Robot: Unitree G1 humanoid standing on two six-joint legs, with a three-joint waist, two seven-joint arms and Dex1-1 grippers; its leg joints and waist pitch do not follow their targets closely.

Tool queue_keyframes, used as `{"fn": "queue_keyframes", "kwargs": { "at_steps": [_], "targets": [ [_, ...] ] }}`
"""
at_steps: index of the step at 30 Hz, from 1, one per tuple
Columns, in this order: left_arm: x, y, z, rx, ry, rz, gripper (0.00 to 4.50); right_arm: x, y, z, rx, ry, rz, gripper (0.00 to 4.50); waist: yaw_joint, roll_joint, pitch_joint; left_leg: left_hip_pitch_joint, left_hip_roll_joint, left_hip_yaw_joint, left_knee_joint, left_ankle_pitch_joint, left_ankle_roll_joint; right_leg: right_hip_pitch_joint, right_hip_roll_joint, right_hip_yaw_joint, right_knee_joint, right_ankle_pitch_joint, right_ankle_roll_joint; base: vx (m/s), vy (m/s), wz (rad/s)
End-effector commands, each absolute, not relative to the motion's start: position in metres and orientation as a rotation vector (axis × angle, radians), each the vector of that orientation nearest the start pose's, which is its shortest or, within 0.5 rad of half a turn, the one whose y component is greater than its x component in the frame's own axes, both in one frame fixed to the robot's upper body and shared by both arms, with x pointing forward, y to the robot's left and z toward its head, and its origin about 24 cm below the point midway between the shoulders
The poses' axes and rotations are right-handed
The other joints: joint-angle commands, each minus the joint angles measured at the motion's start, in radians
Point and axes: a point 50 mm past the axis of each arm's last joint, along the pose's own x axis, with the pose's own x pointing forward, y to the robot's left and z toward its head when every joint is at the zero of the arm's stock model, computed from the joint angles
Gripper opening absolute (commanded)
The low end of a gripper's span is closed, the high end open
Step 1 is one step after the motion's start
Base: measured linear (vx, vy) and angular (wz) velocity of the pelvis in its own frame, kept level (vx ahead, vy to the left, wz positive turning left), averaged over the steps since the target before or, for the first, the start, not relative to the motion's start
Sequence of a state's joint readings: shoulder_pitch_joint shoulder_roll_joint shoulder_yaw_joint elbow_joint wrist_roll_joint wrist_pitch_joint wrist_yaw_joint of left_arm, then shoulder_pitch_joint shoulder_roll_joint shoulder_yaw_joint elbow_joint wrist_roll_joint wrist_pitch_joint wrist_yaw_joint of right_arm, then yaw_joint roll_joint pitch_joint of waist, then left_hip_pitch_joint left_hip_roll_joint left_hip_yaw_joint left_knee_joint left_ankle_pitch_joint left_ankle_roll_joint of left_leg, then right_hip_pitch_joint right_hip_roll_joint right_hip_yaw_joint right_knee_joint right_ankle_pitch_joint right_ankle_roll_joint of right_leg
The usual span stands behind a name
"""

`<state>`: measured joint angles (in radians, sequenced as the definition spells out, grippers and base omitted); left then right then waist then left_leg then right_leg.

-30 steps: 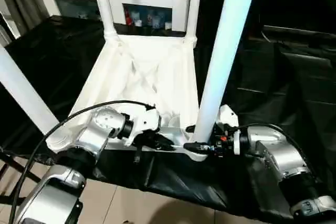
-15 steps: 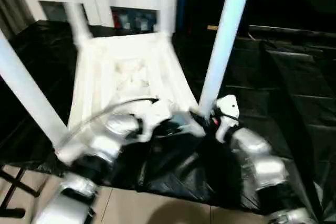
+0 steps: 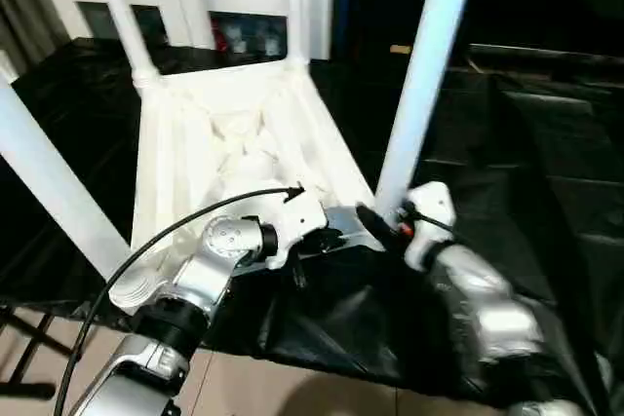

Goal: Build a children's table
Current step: Rotate leg to tighten, then rotate table base

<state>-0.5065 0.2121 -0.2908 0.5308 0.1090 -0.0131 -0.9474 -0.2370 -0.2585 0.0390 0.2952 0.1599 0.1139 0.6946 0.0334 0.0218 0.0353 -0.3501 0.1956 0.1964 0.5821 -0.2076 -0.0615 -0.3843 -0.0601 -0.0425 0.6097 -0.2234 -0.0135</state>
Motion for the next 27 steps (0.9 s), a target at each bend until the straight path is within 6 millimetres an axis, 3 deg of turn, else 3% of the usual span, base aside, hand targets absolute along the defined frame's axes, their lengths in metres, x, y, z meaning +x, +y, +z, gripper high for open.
{"fn": "queue_keyframes", "kwargs": {
  "at_steps": [1, 2, 7, 10, 11, 12, 15, 17, 20, 21, 22, 23, 24, 25, 26, 27],
  "targets": [
    [0.297, 0.091, 0.023, 0.406, 0.313, -1.24, 0.0, 0.277, -0.164, 0.039, -0.028, 0.205, 0.824, 3.2, 0.002, -0.017, -0.042, -0.006, 0.038, -0.018, -0.059, -0.124, 0.087, 0.048, -0.076, 0.049, -0.075, -0.047, -0.211, 0.0, 0.0, 0.0],
    [0.297, 0.093, 0.023, 0.406, 0.312, -1.237, 0.0, 0.273, -0.176, 0.044, -0.027, 0.212, 0.866, 3.2, 0.004, -0.021, -0.041, -0.007, 0.038, -0.019, -0.059, -0.131, 0.099, 0.05, -0.075, 0.048, -0.076, -0.059, -0.21, 0.0, 0.0, 0.0],
    [0.297, 0.098, 0.024, 0.39, 0.3, -1.231, 0.0, 0.26, -0.199, 0.055, -0.054, 0.245, 0.97, 3.2, 0.003, -0.02, -0.038, -0.007, 0.038, -0.021, -0.059, -0.161, 0.093, 0.045, -0.077, 0.045, -0.086, -0.168, -0.194, 0.0, 0.0, 0.0],
    [0.298, 0.101, 0.027, 0.361, 0.276, -1.18, 0.0, 0.253, -0.2, 0.057, -0.04, 0.284, 1.043, 3.2, 0.002, -0.019, -0.04, -0.008, 0.037, -0.022, -0.058, -0.154, 0.1, 0.045, -0.075, 0.044, -0.087, -0.171, -0.188, 0.0, 0.0, 0.0],
    [0.298, 0.102, 0.028, 0.313, 0.282, -1.166, 0.27, 0.251, -0.197, 0.056, -0.041, 0.292, 1.065, 3.23, 0.0, -0.018, -0.04, -0.008, 0.038, -0.021, -0.057, -0.152, 0.101, 0.044, -0.076, 0.044, -0.086, -0.169, -0.191, 0.0, 0.0, 0.0],
    [0.298, 0.103, 0.028, 0.307, 0.283, -1.165, 0.27, 0.251, -0.197, 0.056, -0.041, 0.293, 1.068, 3.23, 0.0, -0.018, -0.04, -0.008, 0.038, -0.021, -0.057, -0.152, 0.101, 0.044, -0.076, 0.044, -0.086, -0.169, -0.191, 0.0, 0.0, 0.0],
    [0.294, 0.107, 0.035, 0.208, 0.295, -1.155, 0.43, 0.254, -0.187, 0.055, -0.035, 0.288, 1.091, 3.26, 0.0, -0.014, -0.045, -0.011, 0.037, -0.021, -0.054, -0.111, 0.102, 0.046, -0.076, 0.042, -0.076, -0.103, -0.227, 0.0, 0.0, 0.0],
    [0.288, 0.11, 0.04, 0.154, 0.299, -1.163, 0.72, 0.258, -0.181, 0.055, -0.03, 0.277, 1.096, 3.26, 0.001, -0.009, -0.05, -0.007, 0.042, -0.021, -0.052, -0.086, 0.107, 0.042, -0.073, 0.043, -0.068, -0.035, -0.249, 0.0, 0.0, 0.0],
    [0.276, 0.118, 0.046, 0.094, 0.306, -1.176, 0.91, 0.263, -0.171, 0.053, -0.023, 0.269, 1.104, 3.26, 0.004, -0.011, -0.055, -0.008, 0.044, -0.021, -0.047, -0.034, 0.129, 0.045, -0.074, 0.043, -0.048, 0.097, -0.282, 0.0, 0.0, 0.0],
    [0.273, 0.12, 0.048, 0.088, 0.308, -1.182, 1.01, 0.265, -0.169, 0.053, -0.023, 0.267, 1.105, 3.26, 0.003, -0.015, -0.054, -0.013, 0.042, -0.021, -0.045, -0.016, 0.14, 0.046, -0.072, 0.042, -0.045, 0.123, -0.285, 0.0, 0.0, 0.0],
    [0.271, 0.121, 0.048, 0.088, 0.309, -1.185, 1.1, 0.265, -0.168, 0.053, -0.022, 0.267, 1.107, 3.26, 0.004, -0.013, -0.055, -0.011, 0.043, -0.02, -0.044, -0.012, 0.144, 0.044, -0.071, 0.042, -0.045, 0.131, -0.286, 0.0, 0.0, 0.0],
    [0.265, 0.125, 0.049, 0.084, 0.321, -1.191, 1.13, 0.268, -0.165, 0.052, -0.02, 0.266, 1.11, 3.26, 0.006, -0.018, -0.055, -0.01, 0.044, -0.018, -0.042, -0.011, 0.151, 0.041, -0.071, 0.042, -0.043, 0.131, -0.288, 0.0, 0.0, 0.0],
    [0.261, 0.127, 0.049, 0.084, 0.332, -1.198, 1.13, 0.27, -0.164, 0.052, -0.027, 0.262, 1.103, 3.26, 0.005, -0.016, -0.052, -0.013, 0.043, -0.019, -0.043, -0.014, 0.153, 0.04, -0.071, 0.042, -0.044, 0.12, -0.288, 0.0, 0.0, 0.0],
    [0.251, 0.133, 0.049, 0.079, 0.361, -1.215, 1.22, 0.276, -0.161, 0.051, -0.045, 0.254, 1.082, 3.26, 0.005, -0.035, -0.048, -0.013, 0.043, -0.016, -0.046, -0.037, 0.147, 0.038, -0.072, 0.04, -0.048, 0.063, -0.277, 0.0, 0.0, 0.0],
    [0.246, 0.135, 0.049, 0.075, 0.376, -1.223, 1.34, 0.279, -0.16, 0.051, -0.055, 0.251, 1.07, 3.26, 0.004, -0.026, -0.038, -0.007, 0.045, -0.014, -0.052, -0.097, 0.112, 0.03, -0.072, 0.04, -0.065, -0.079, -0.257, 0.0, 0.0, 0.0],
    [0.24, 0.137, 0.05, 0.077, 0.384, -1.227, 1.34, 0.284, -0.161, 0.05, -0.078, 0.246, 1.037, 3.26, 0.005, -0.03, -0.041, -0.001, 0.047, -0.014, -0.05, -0.107, 0.098, 0.029, -0.074, 0.043, -0.064, -0.095, -0.256, 0.0, 0.0, 0.0]
  ]
}}
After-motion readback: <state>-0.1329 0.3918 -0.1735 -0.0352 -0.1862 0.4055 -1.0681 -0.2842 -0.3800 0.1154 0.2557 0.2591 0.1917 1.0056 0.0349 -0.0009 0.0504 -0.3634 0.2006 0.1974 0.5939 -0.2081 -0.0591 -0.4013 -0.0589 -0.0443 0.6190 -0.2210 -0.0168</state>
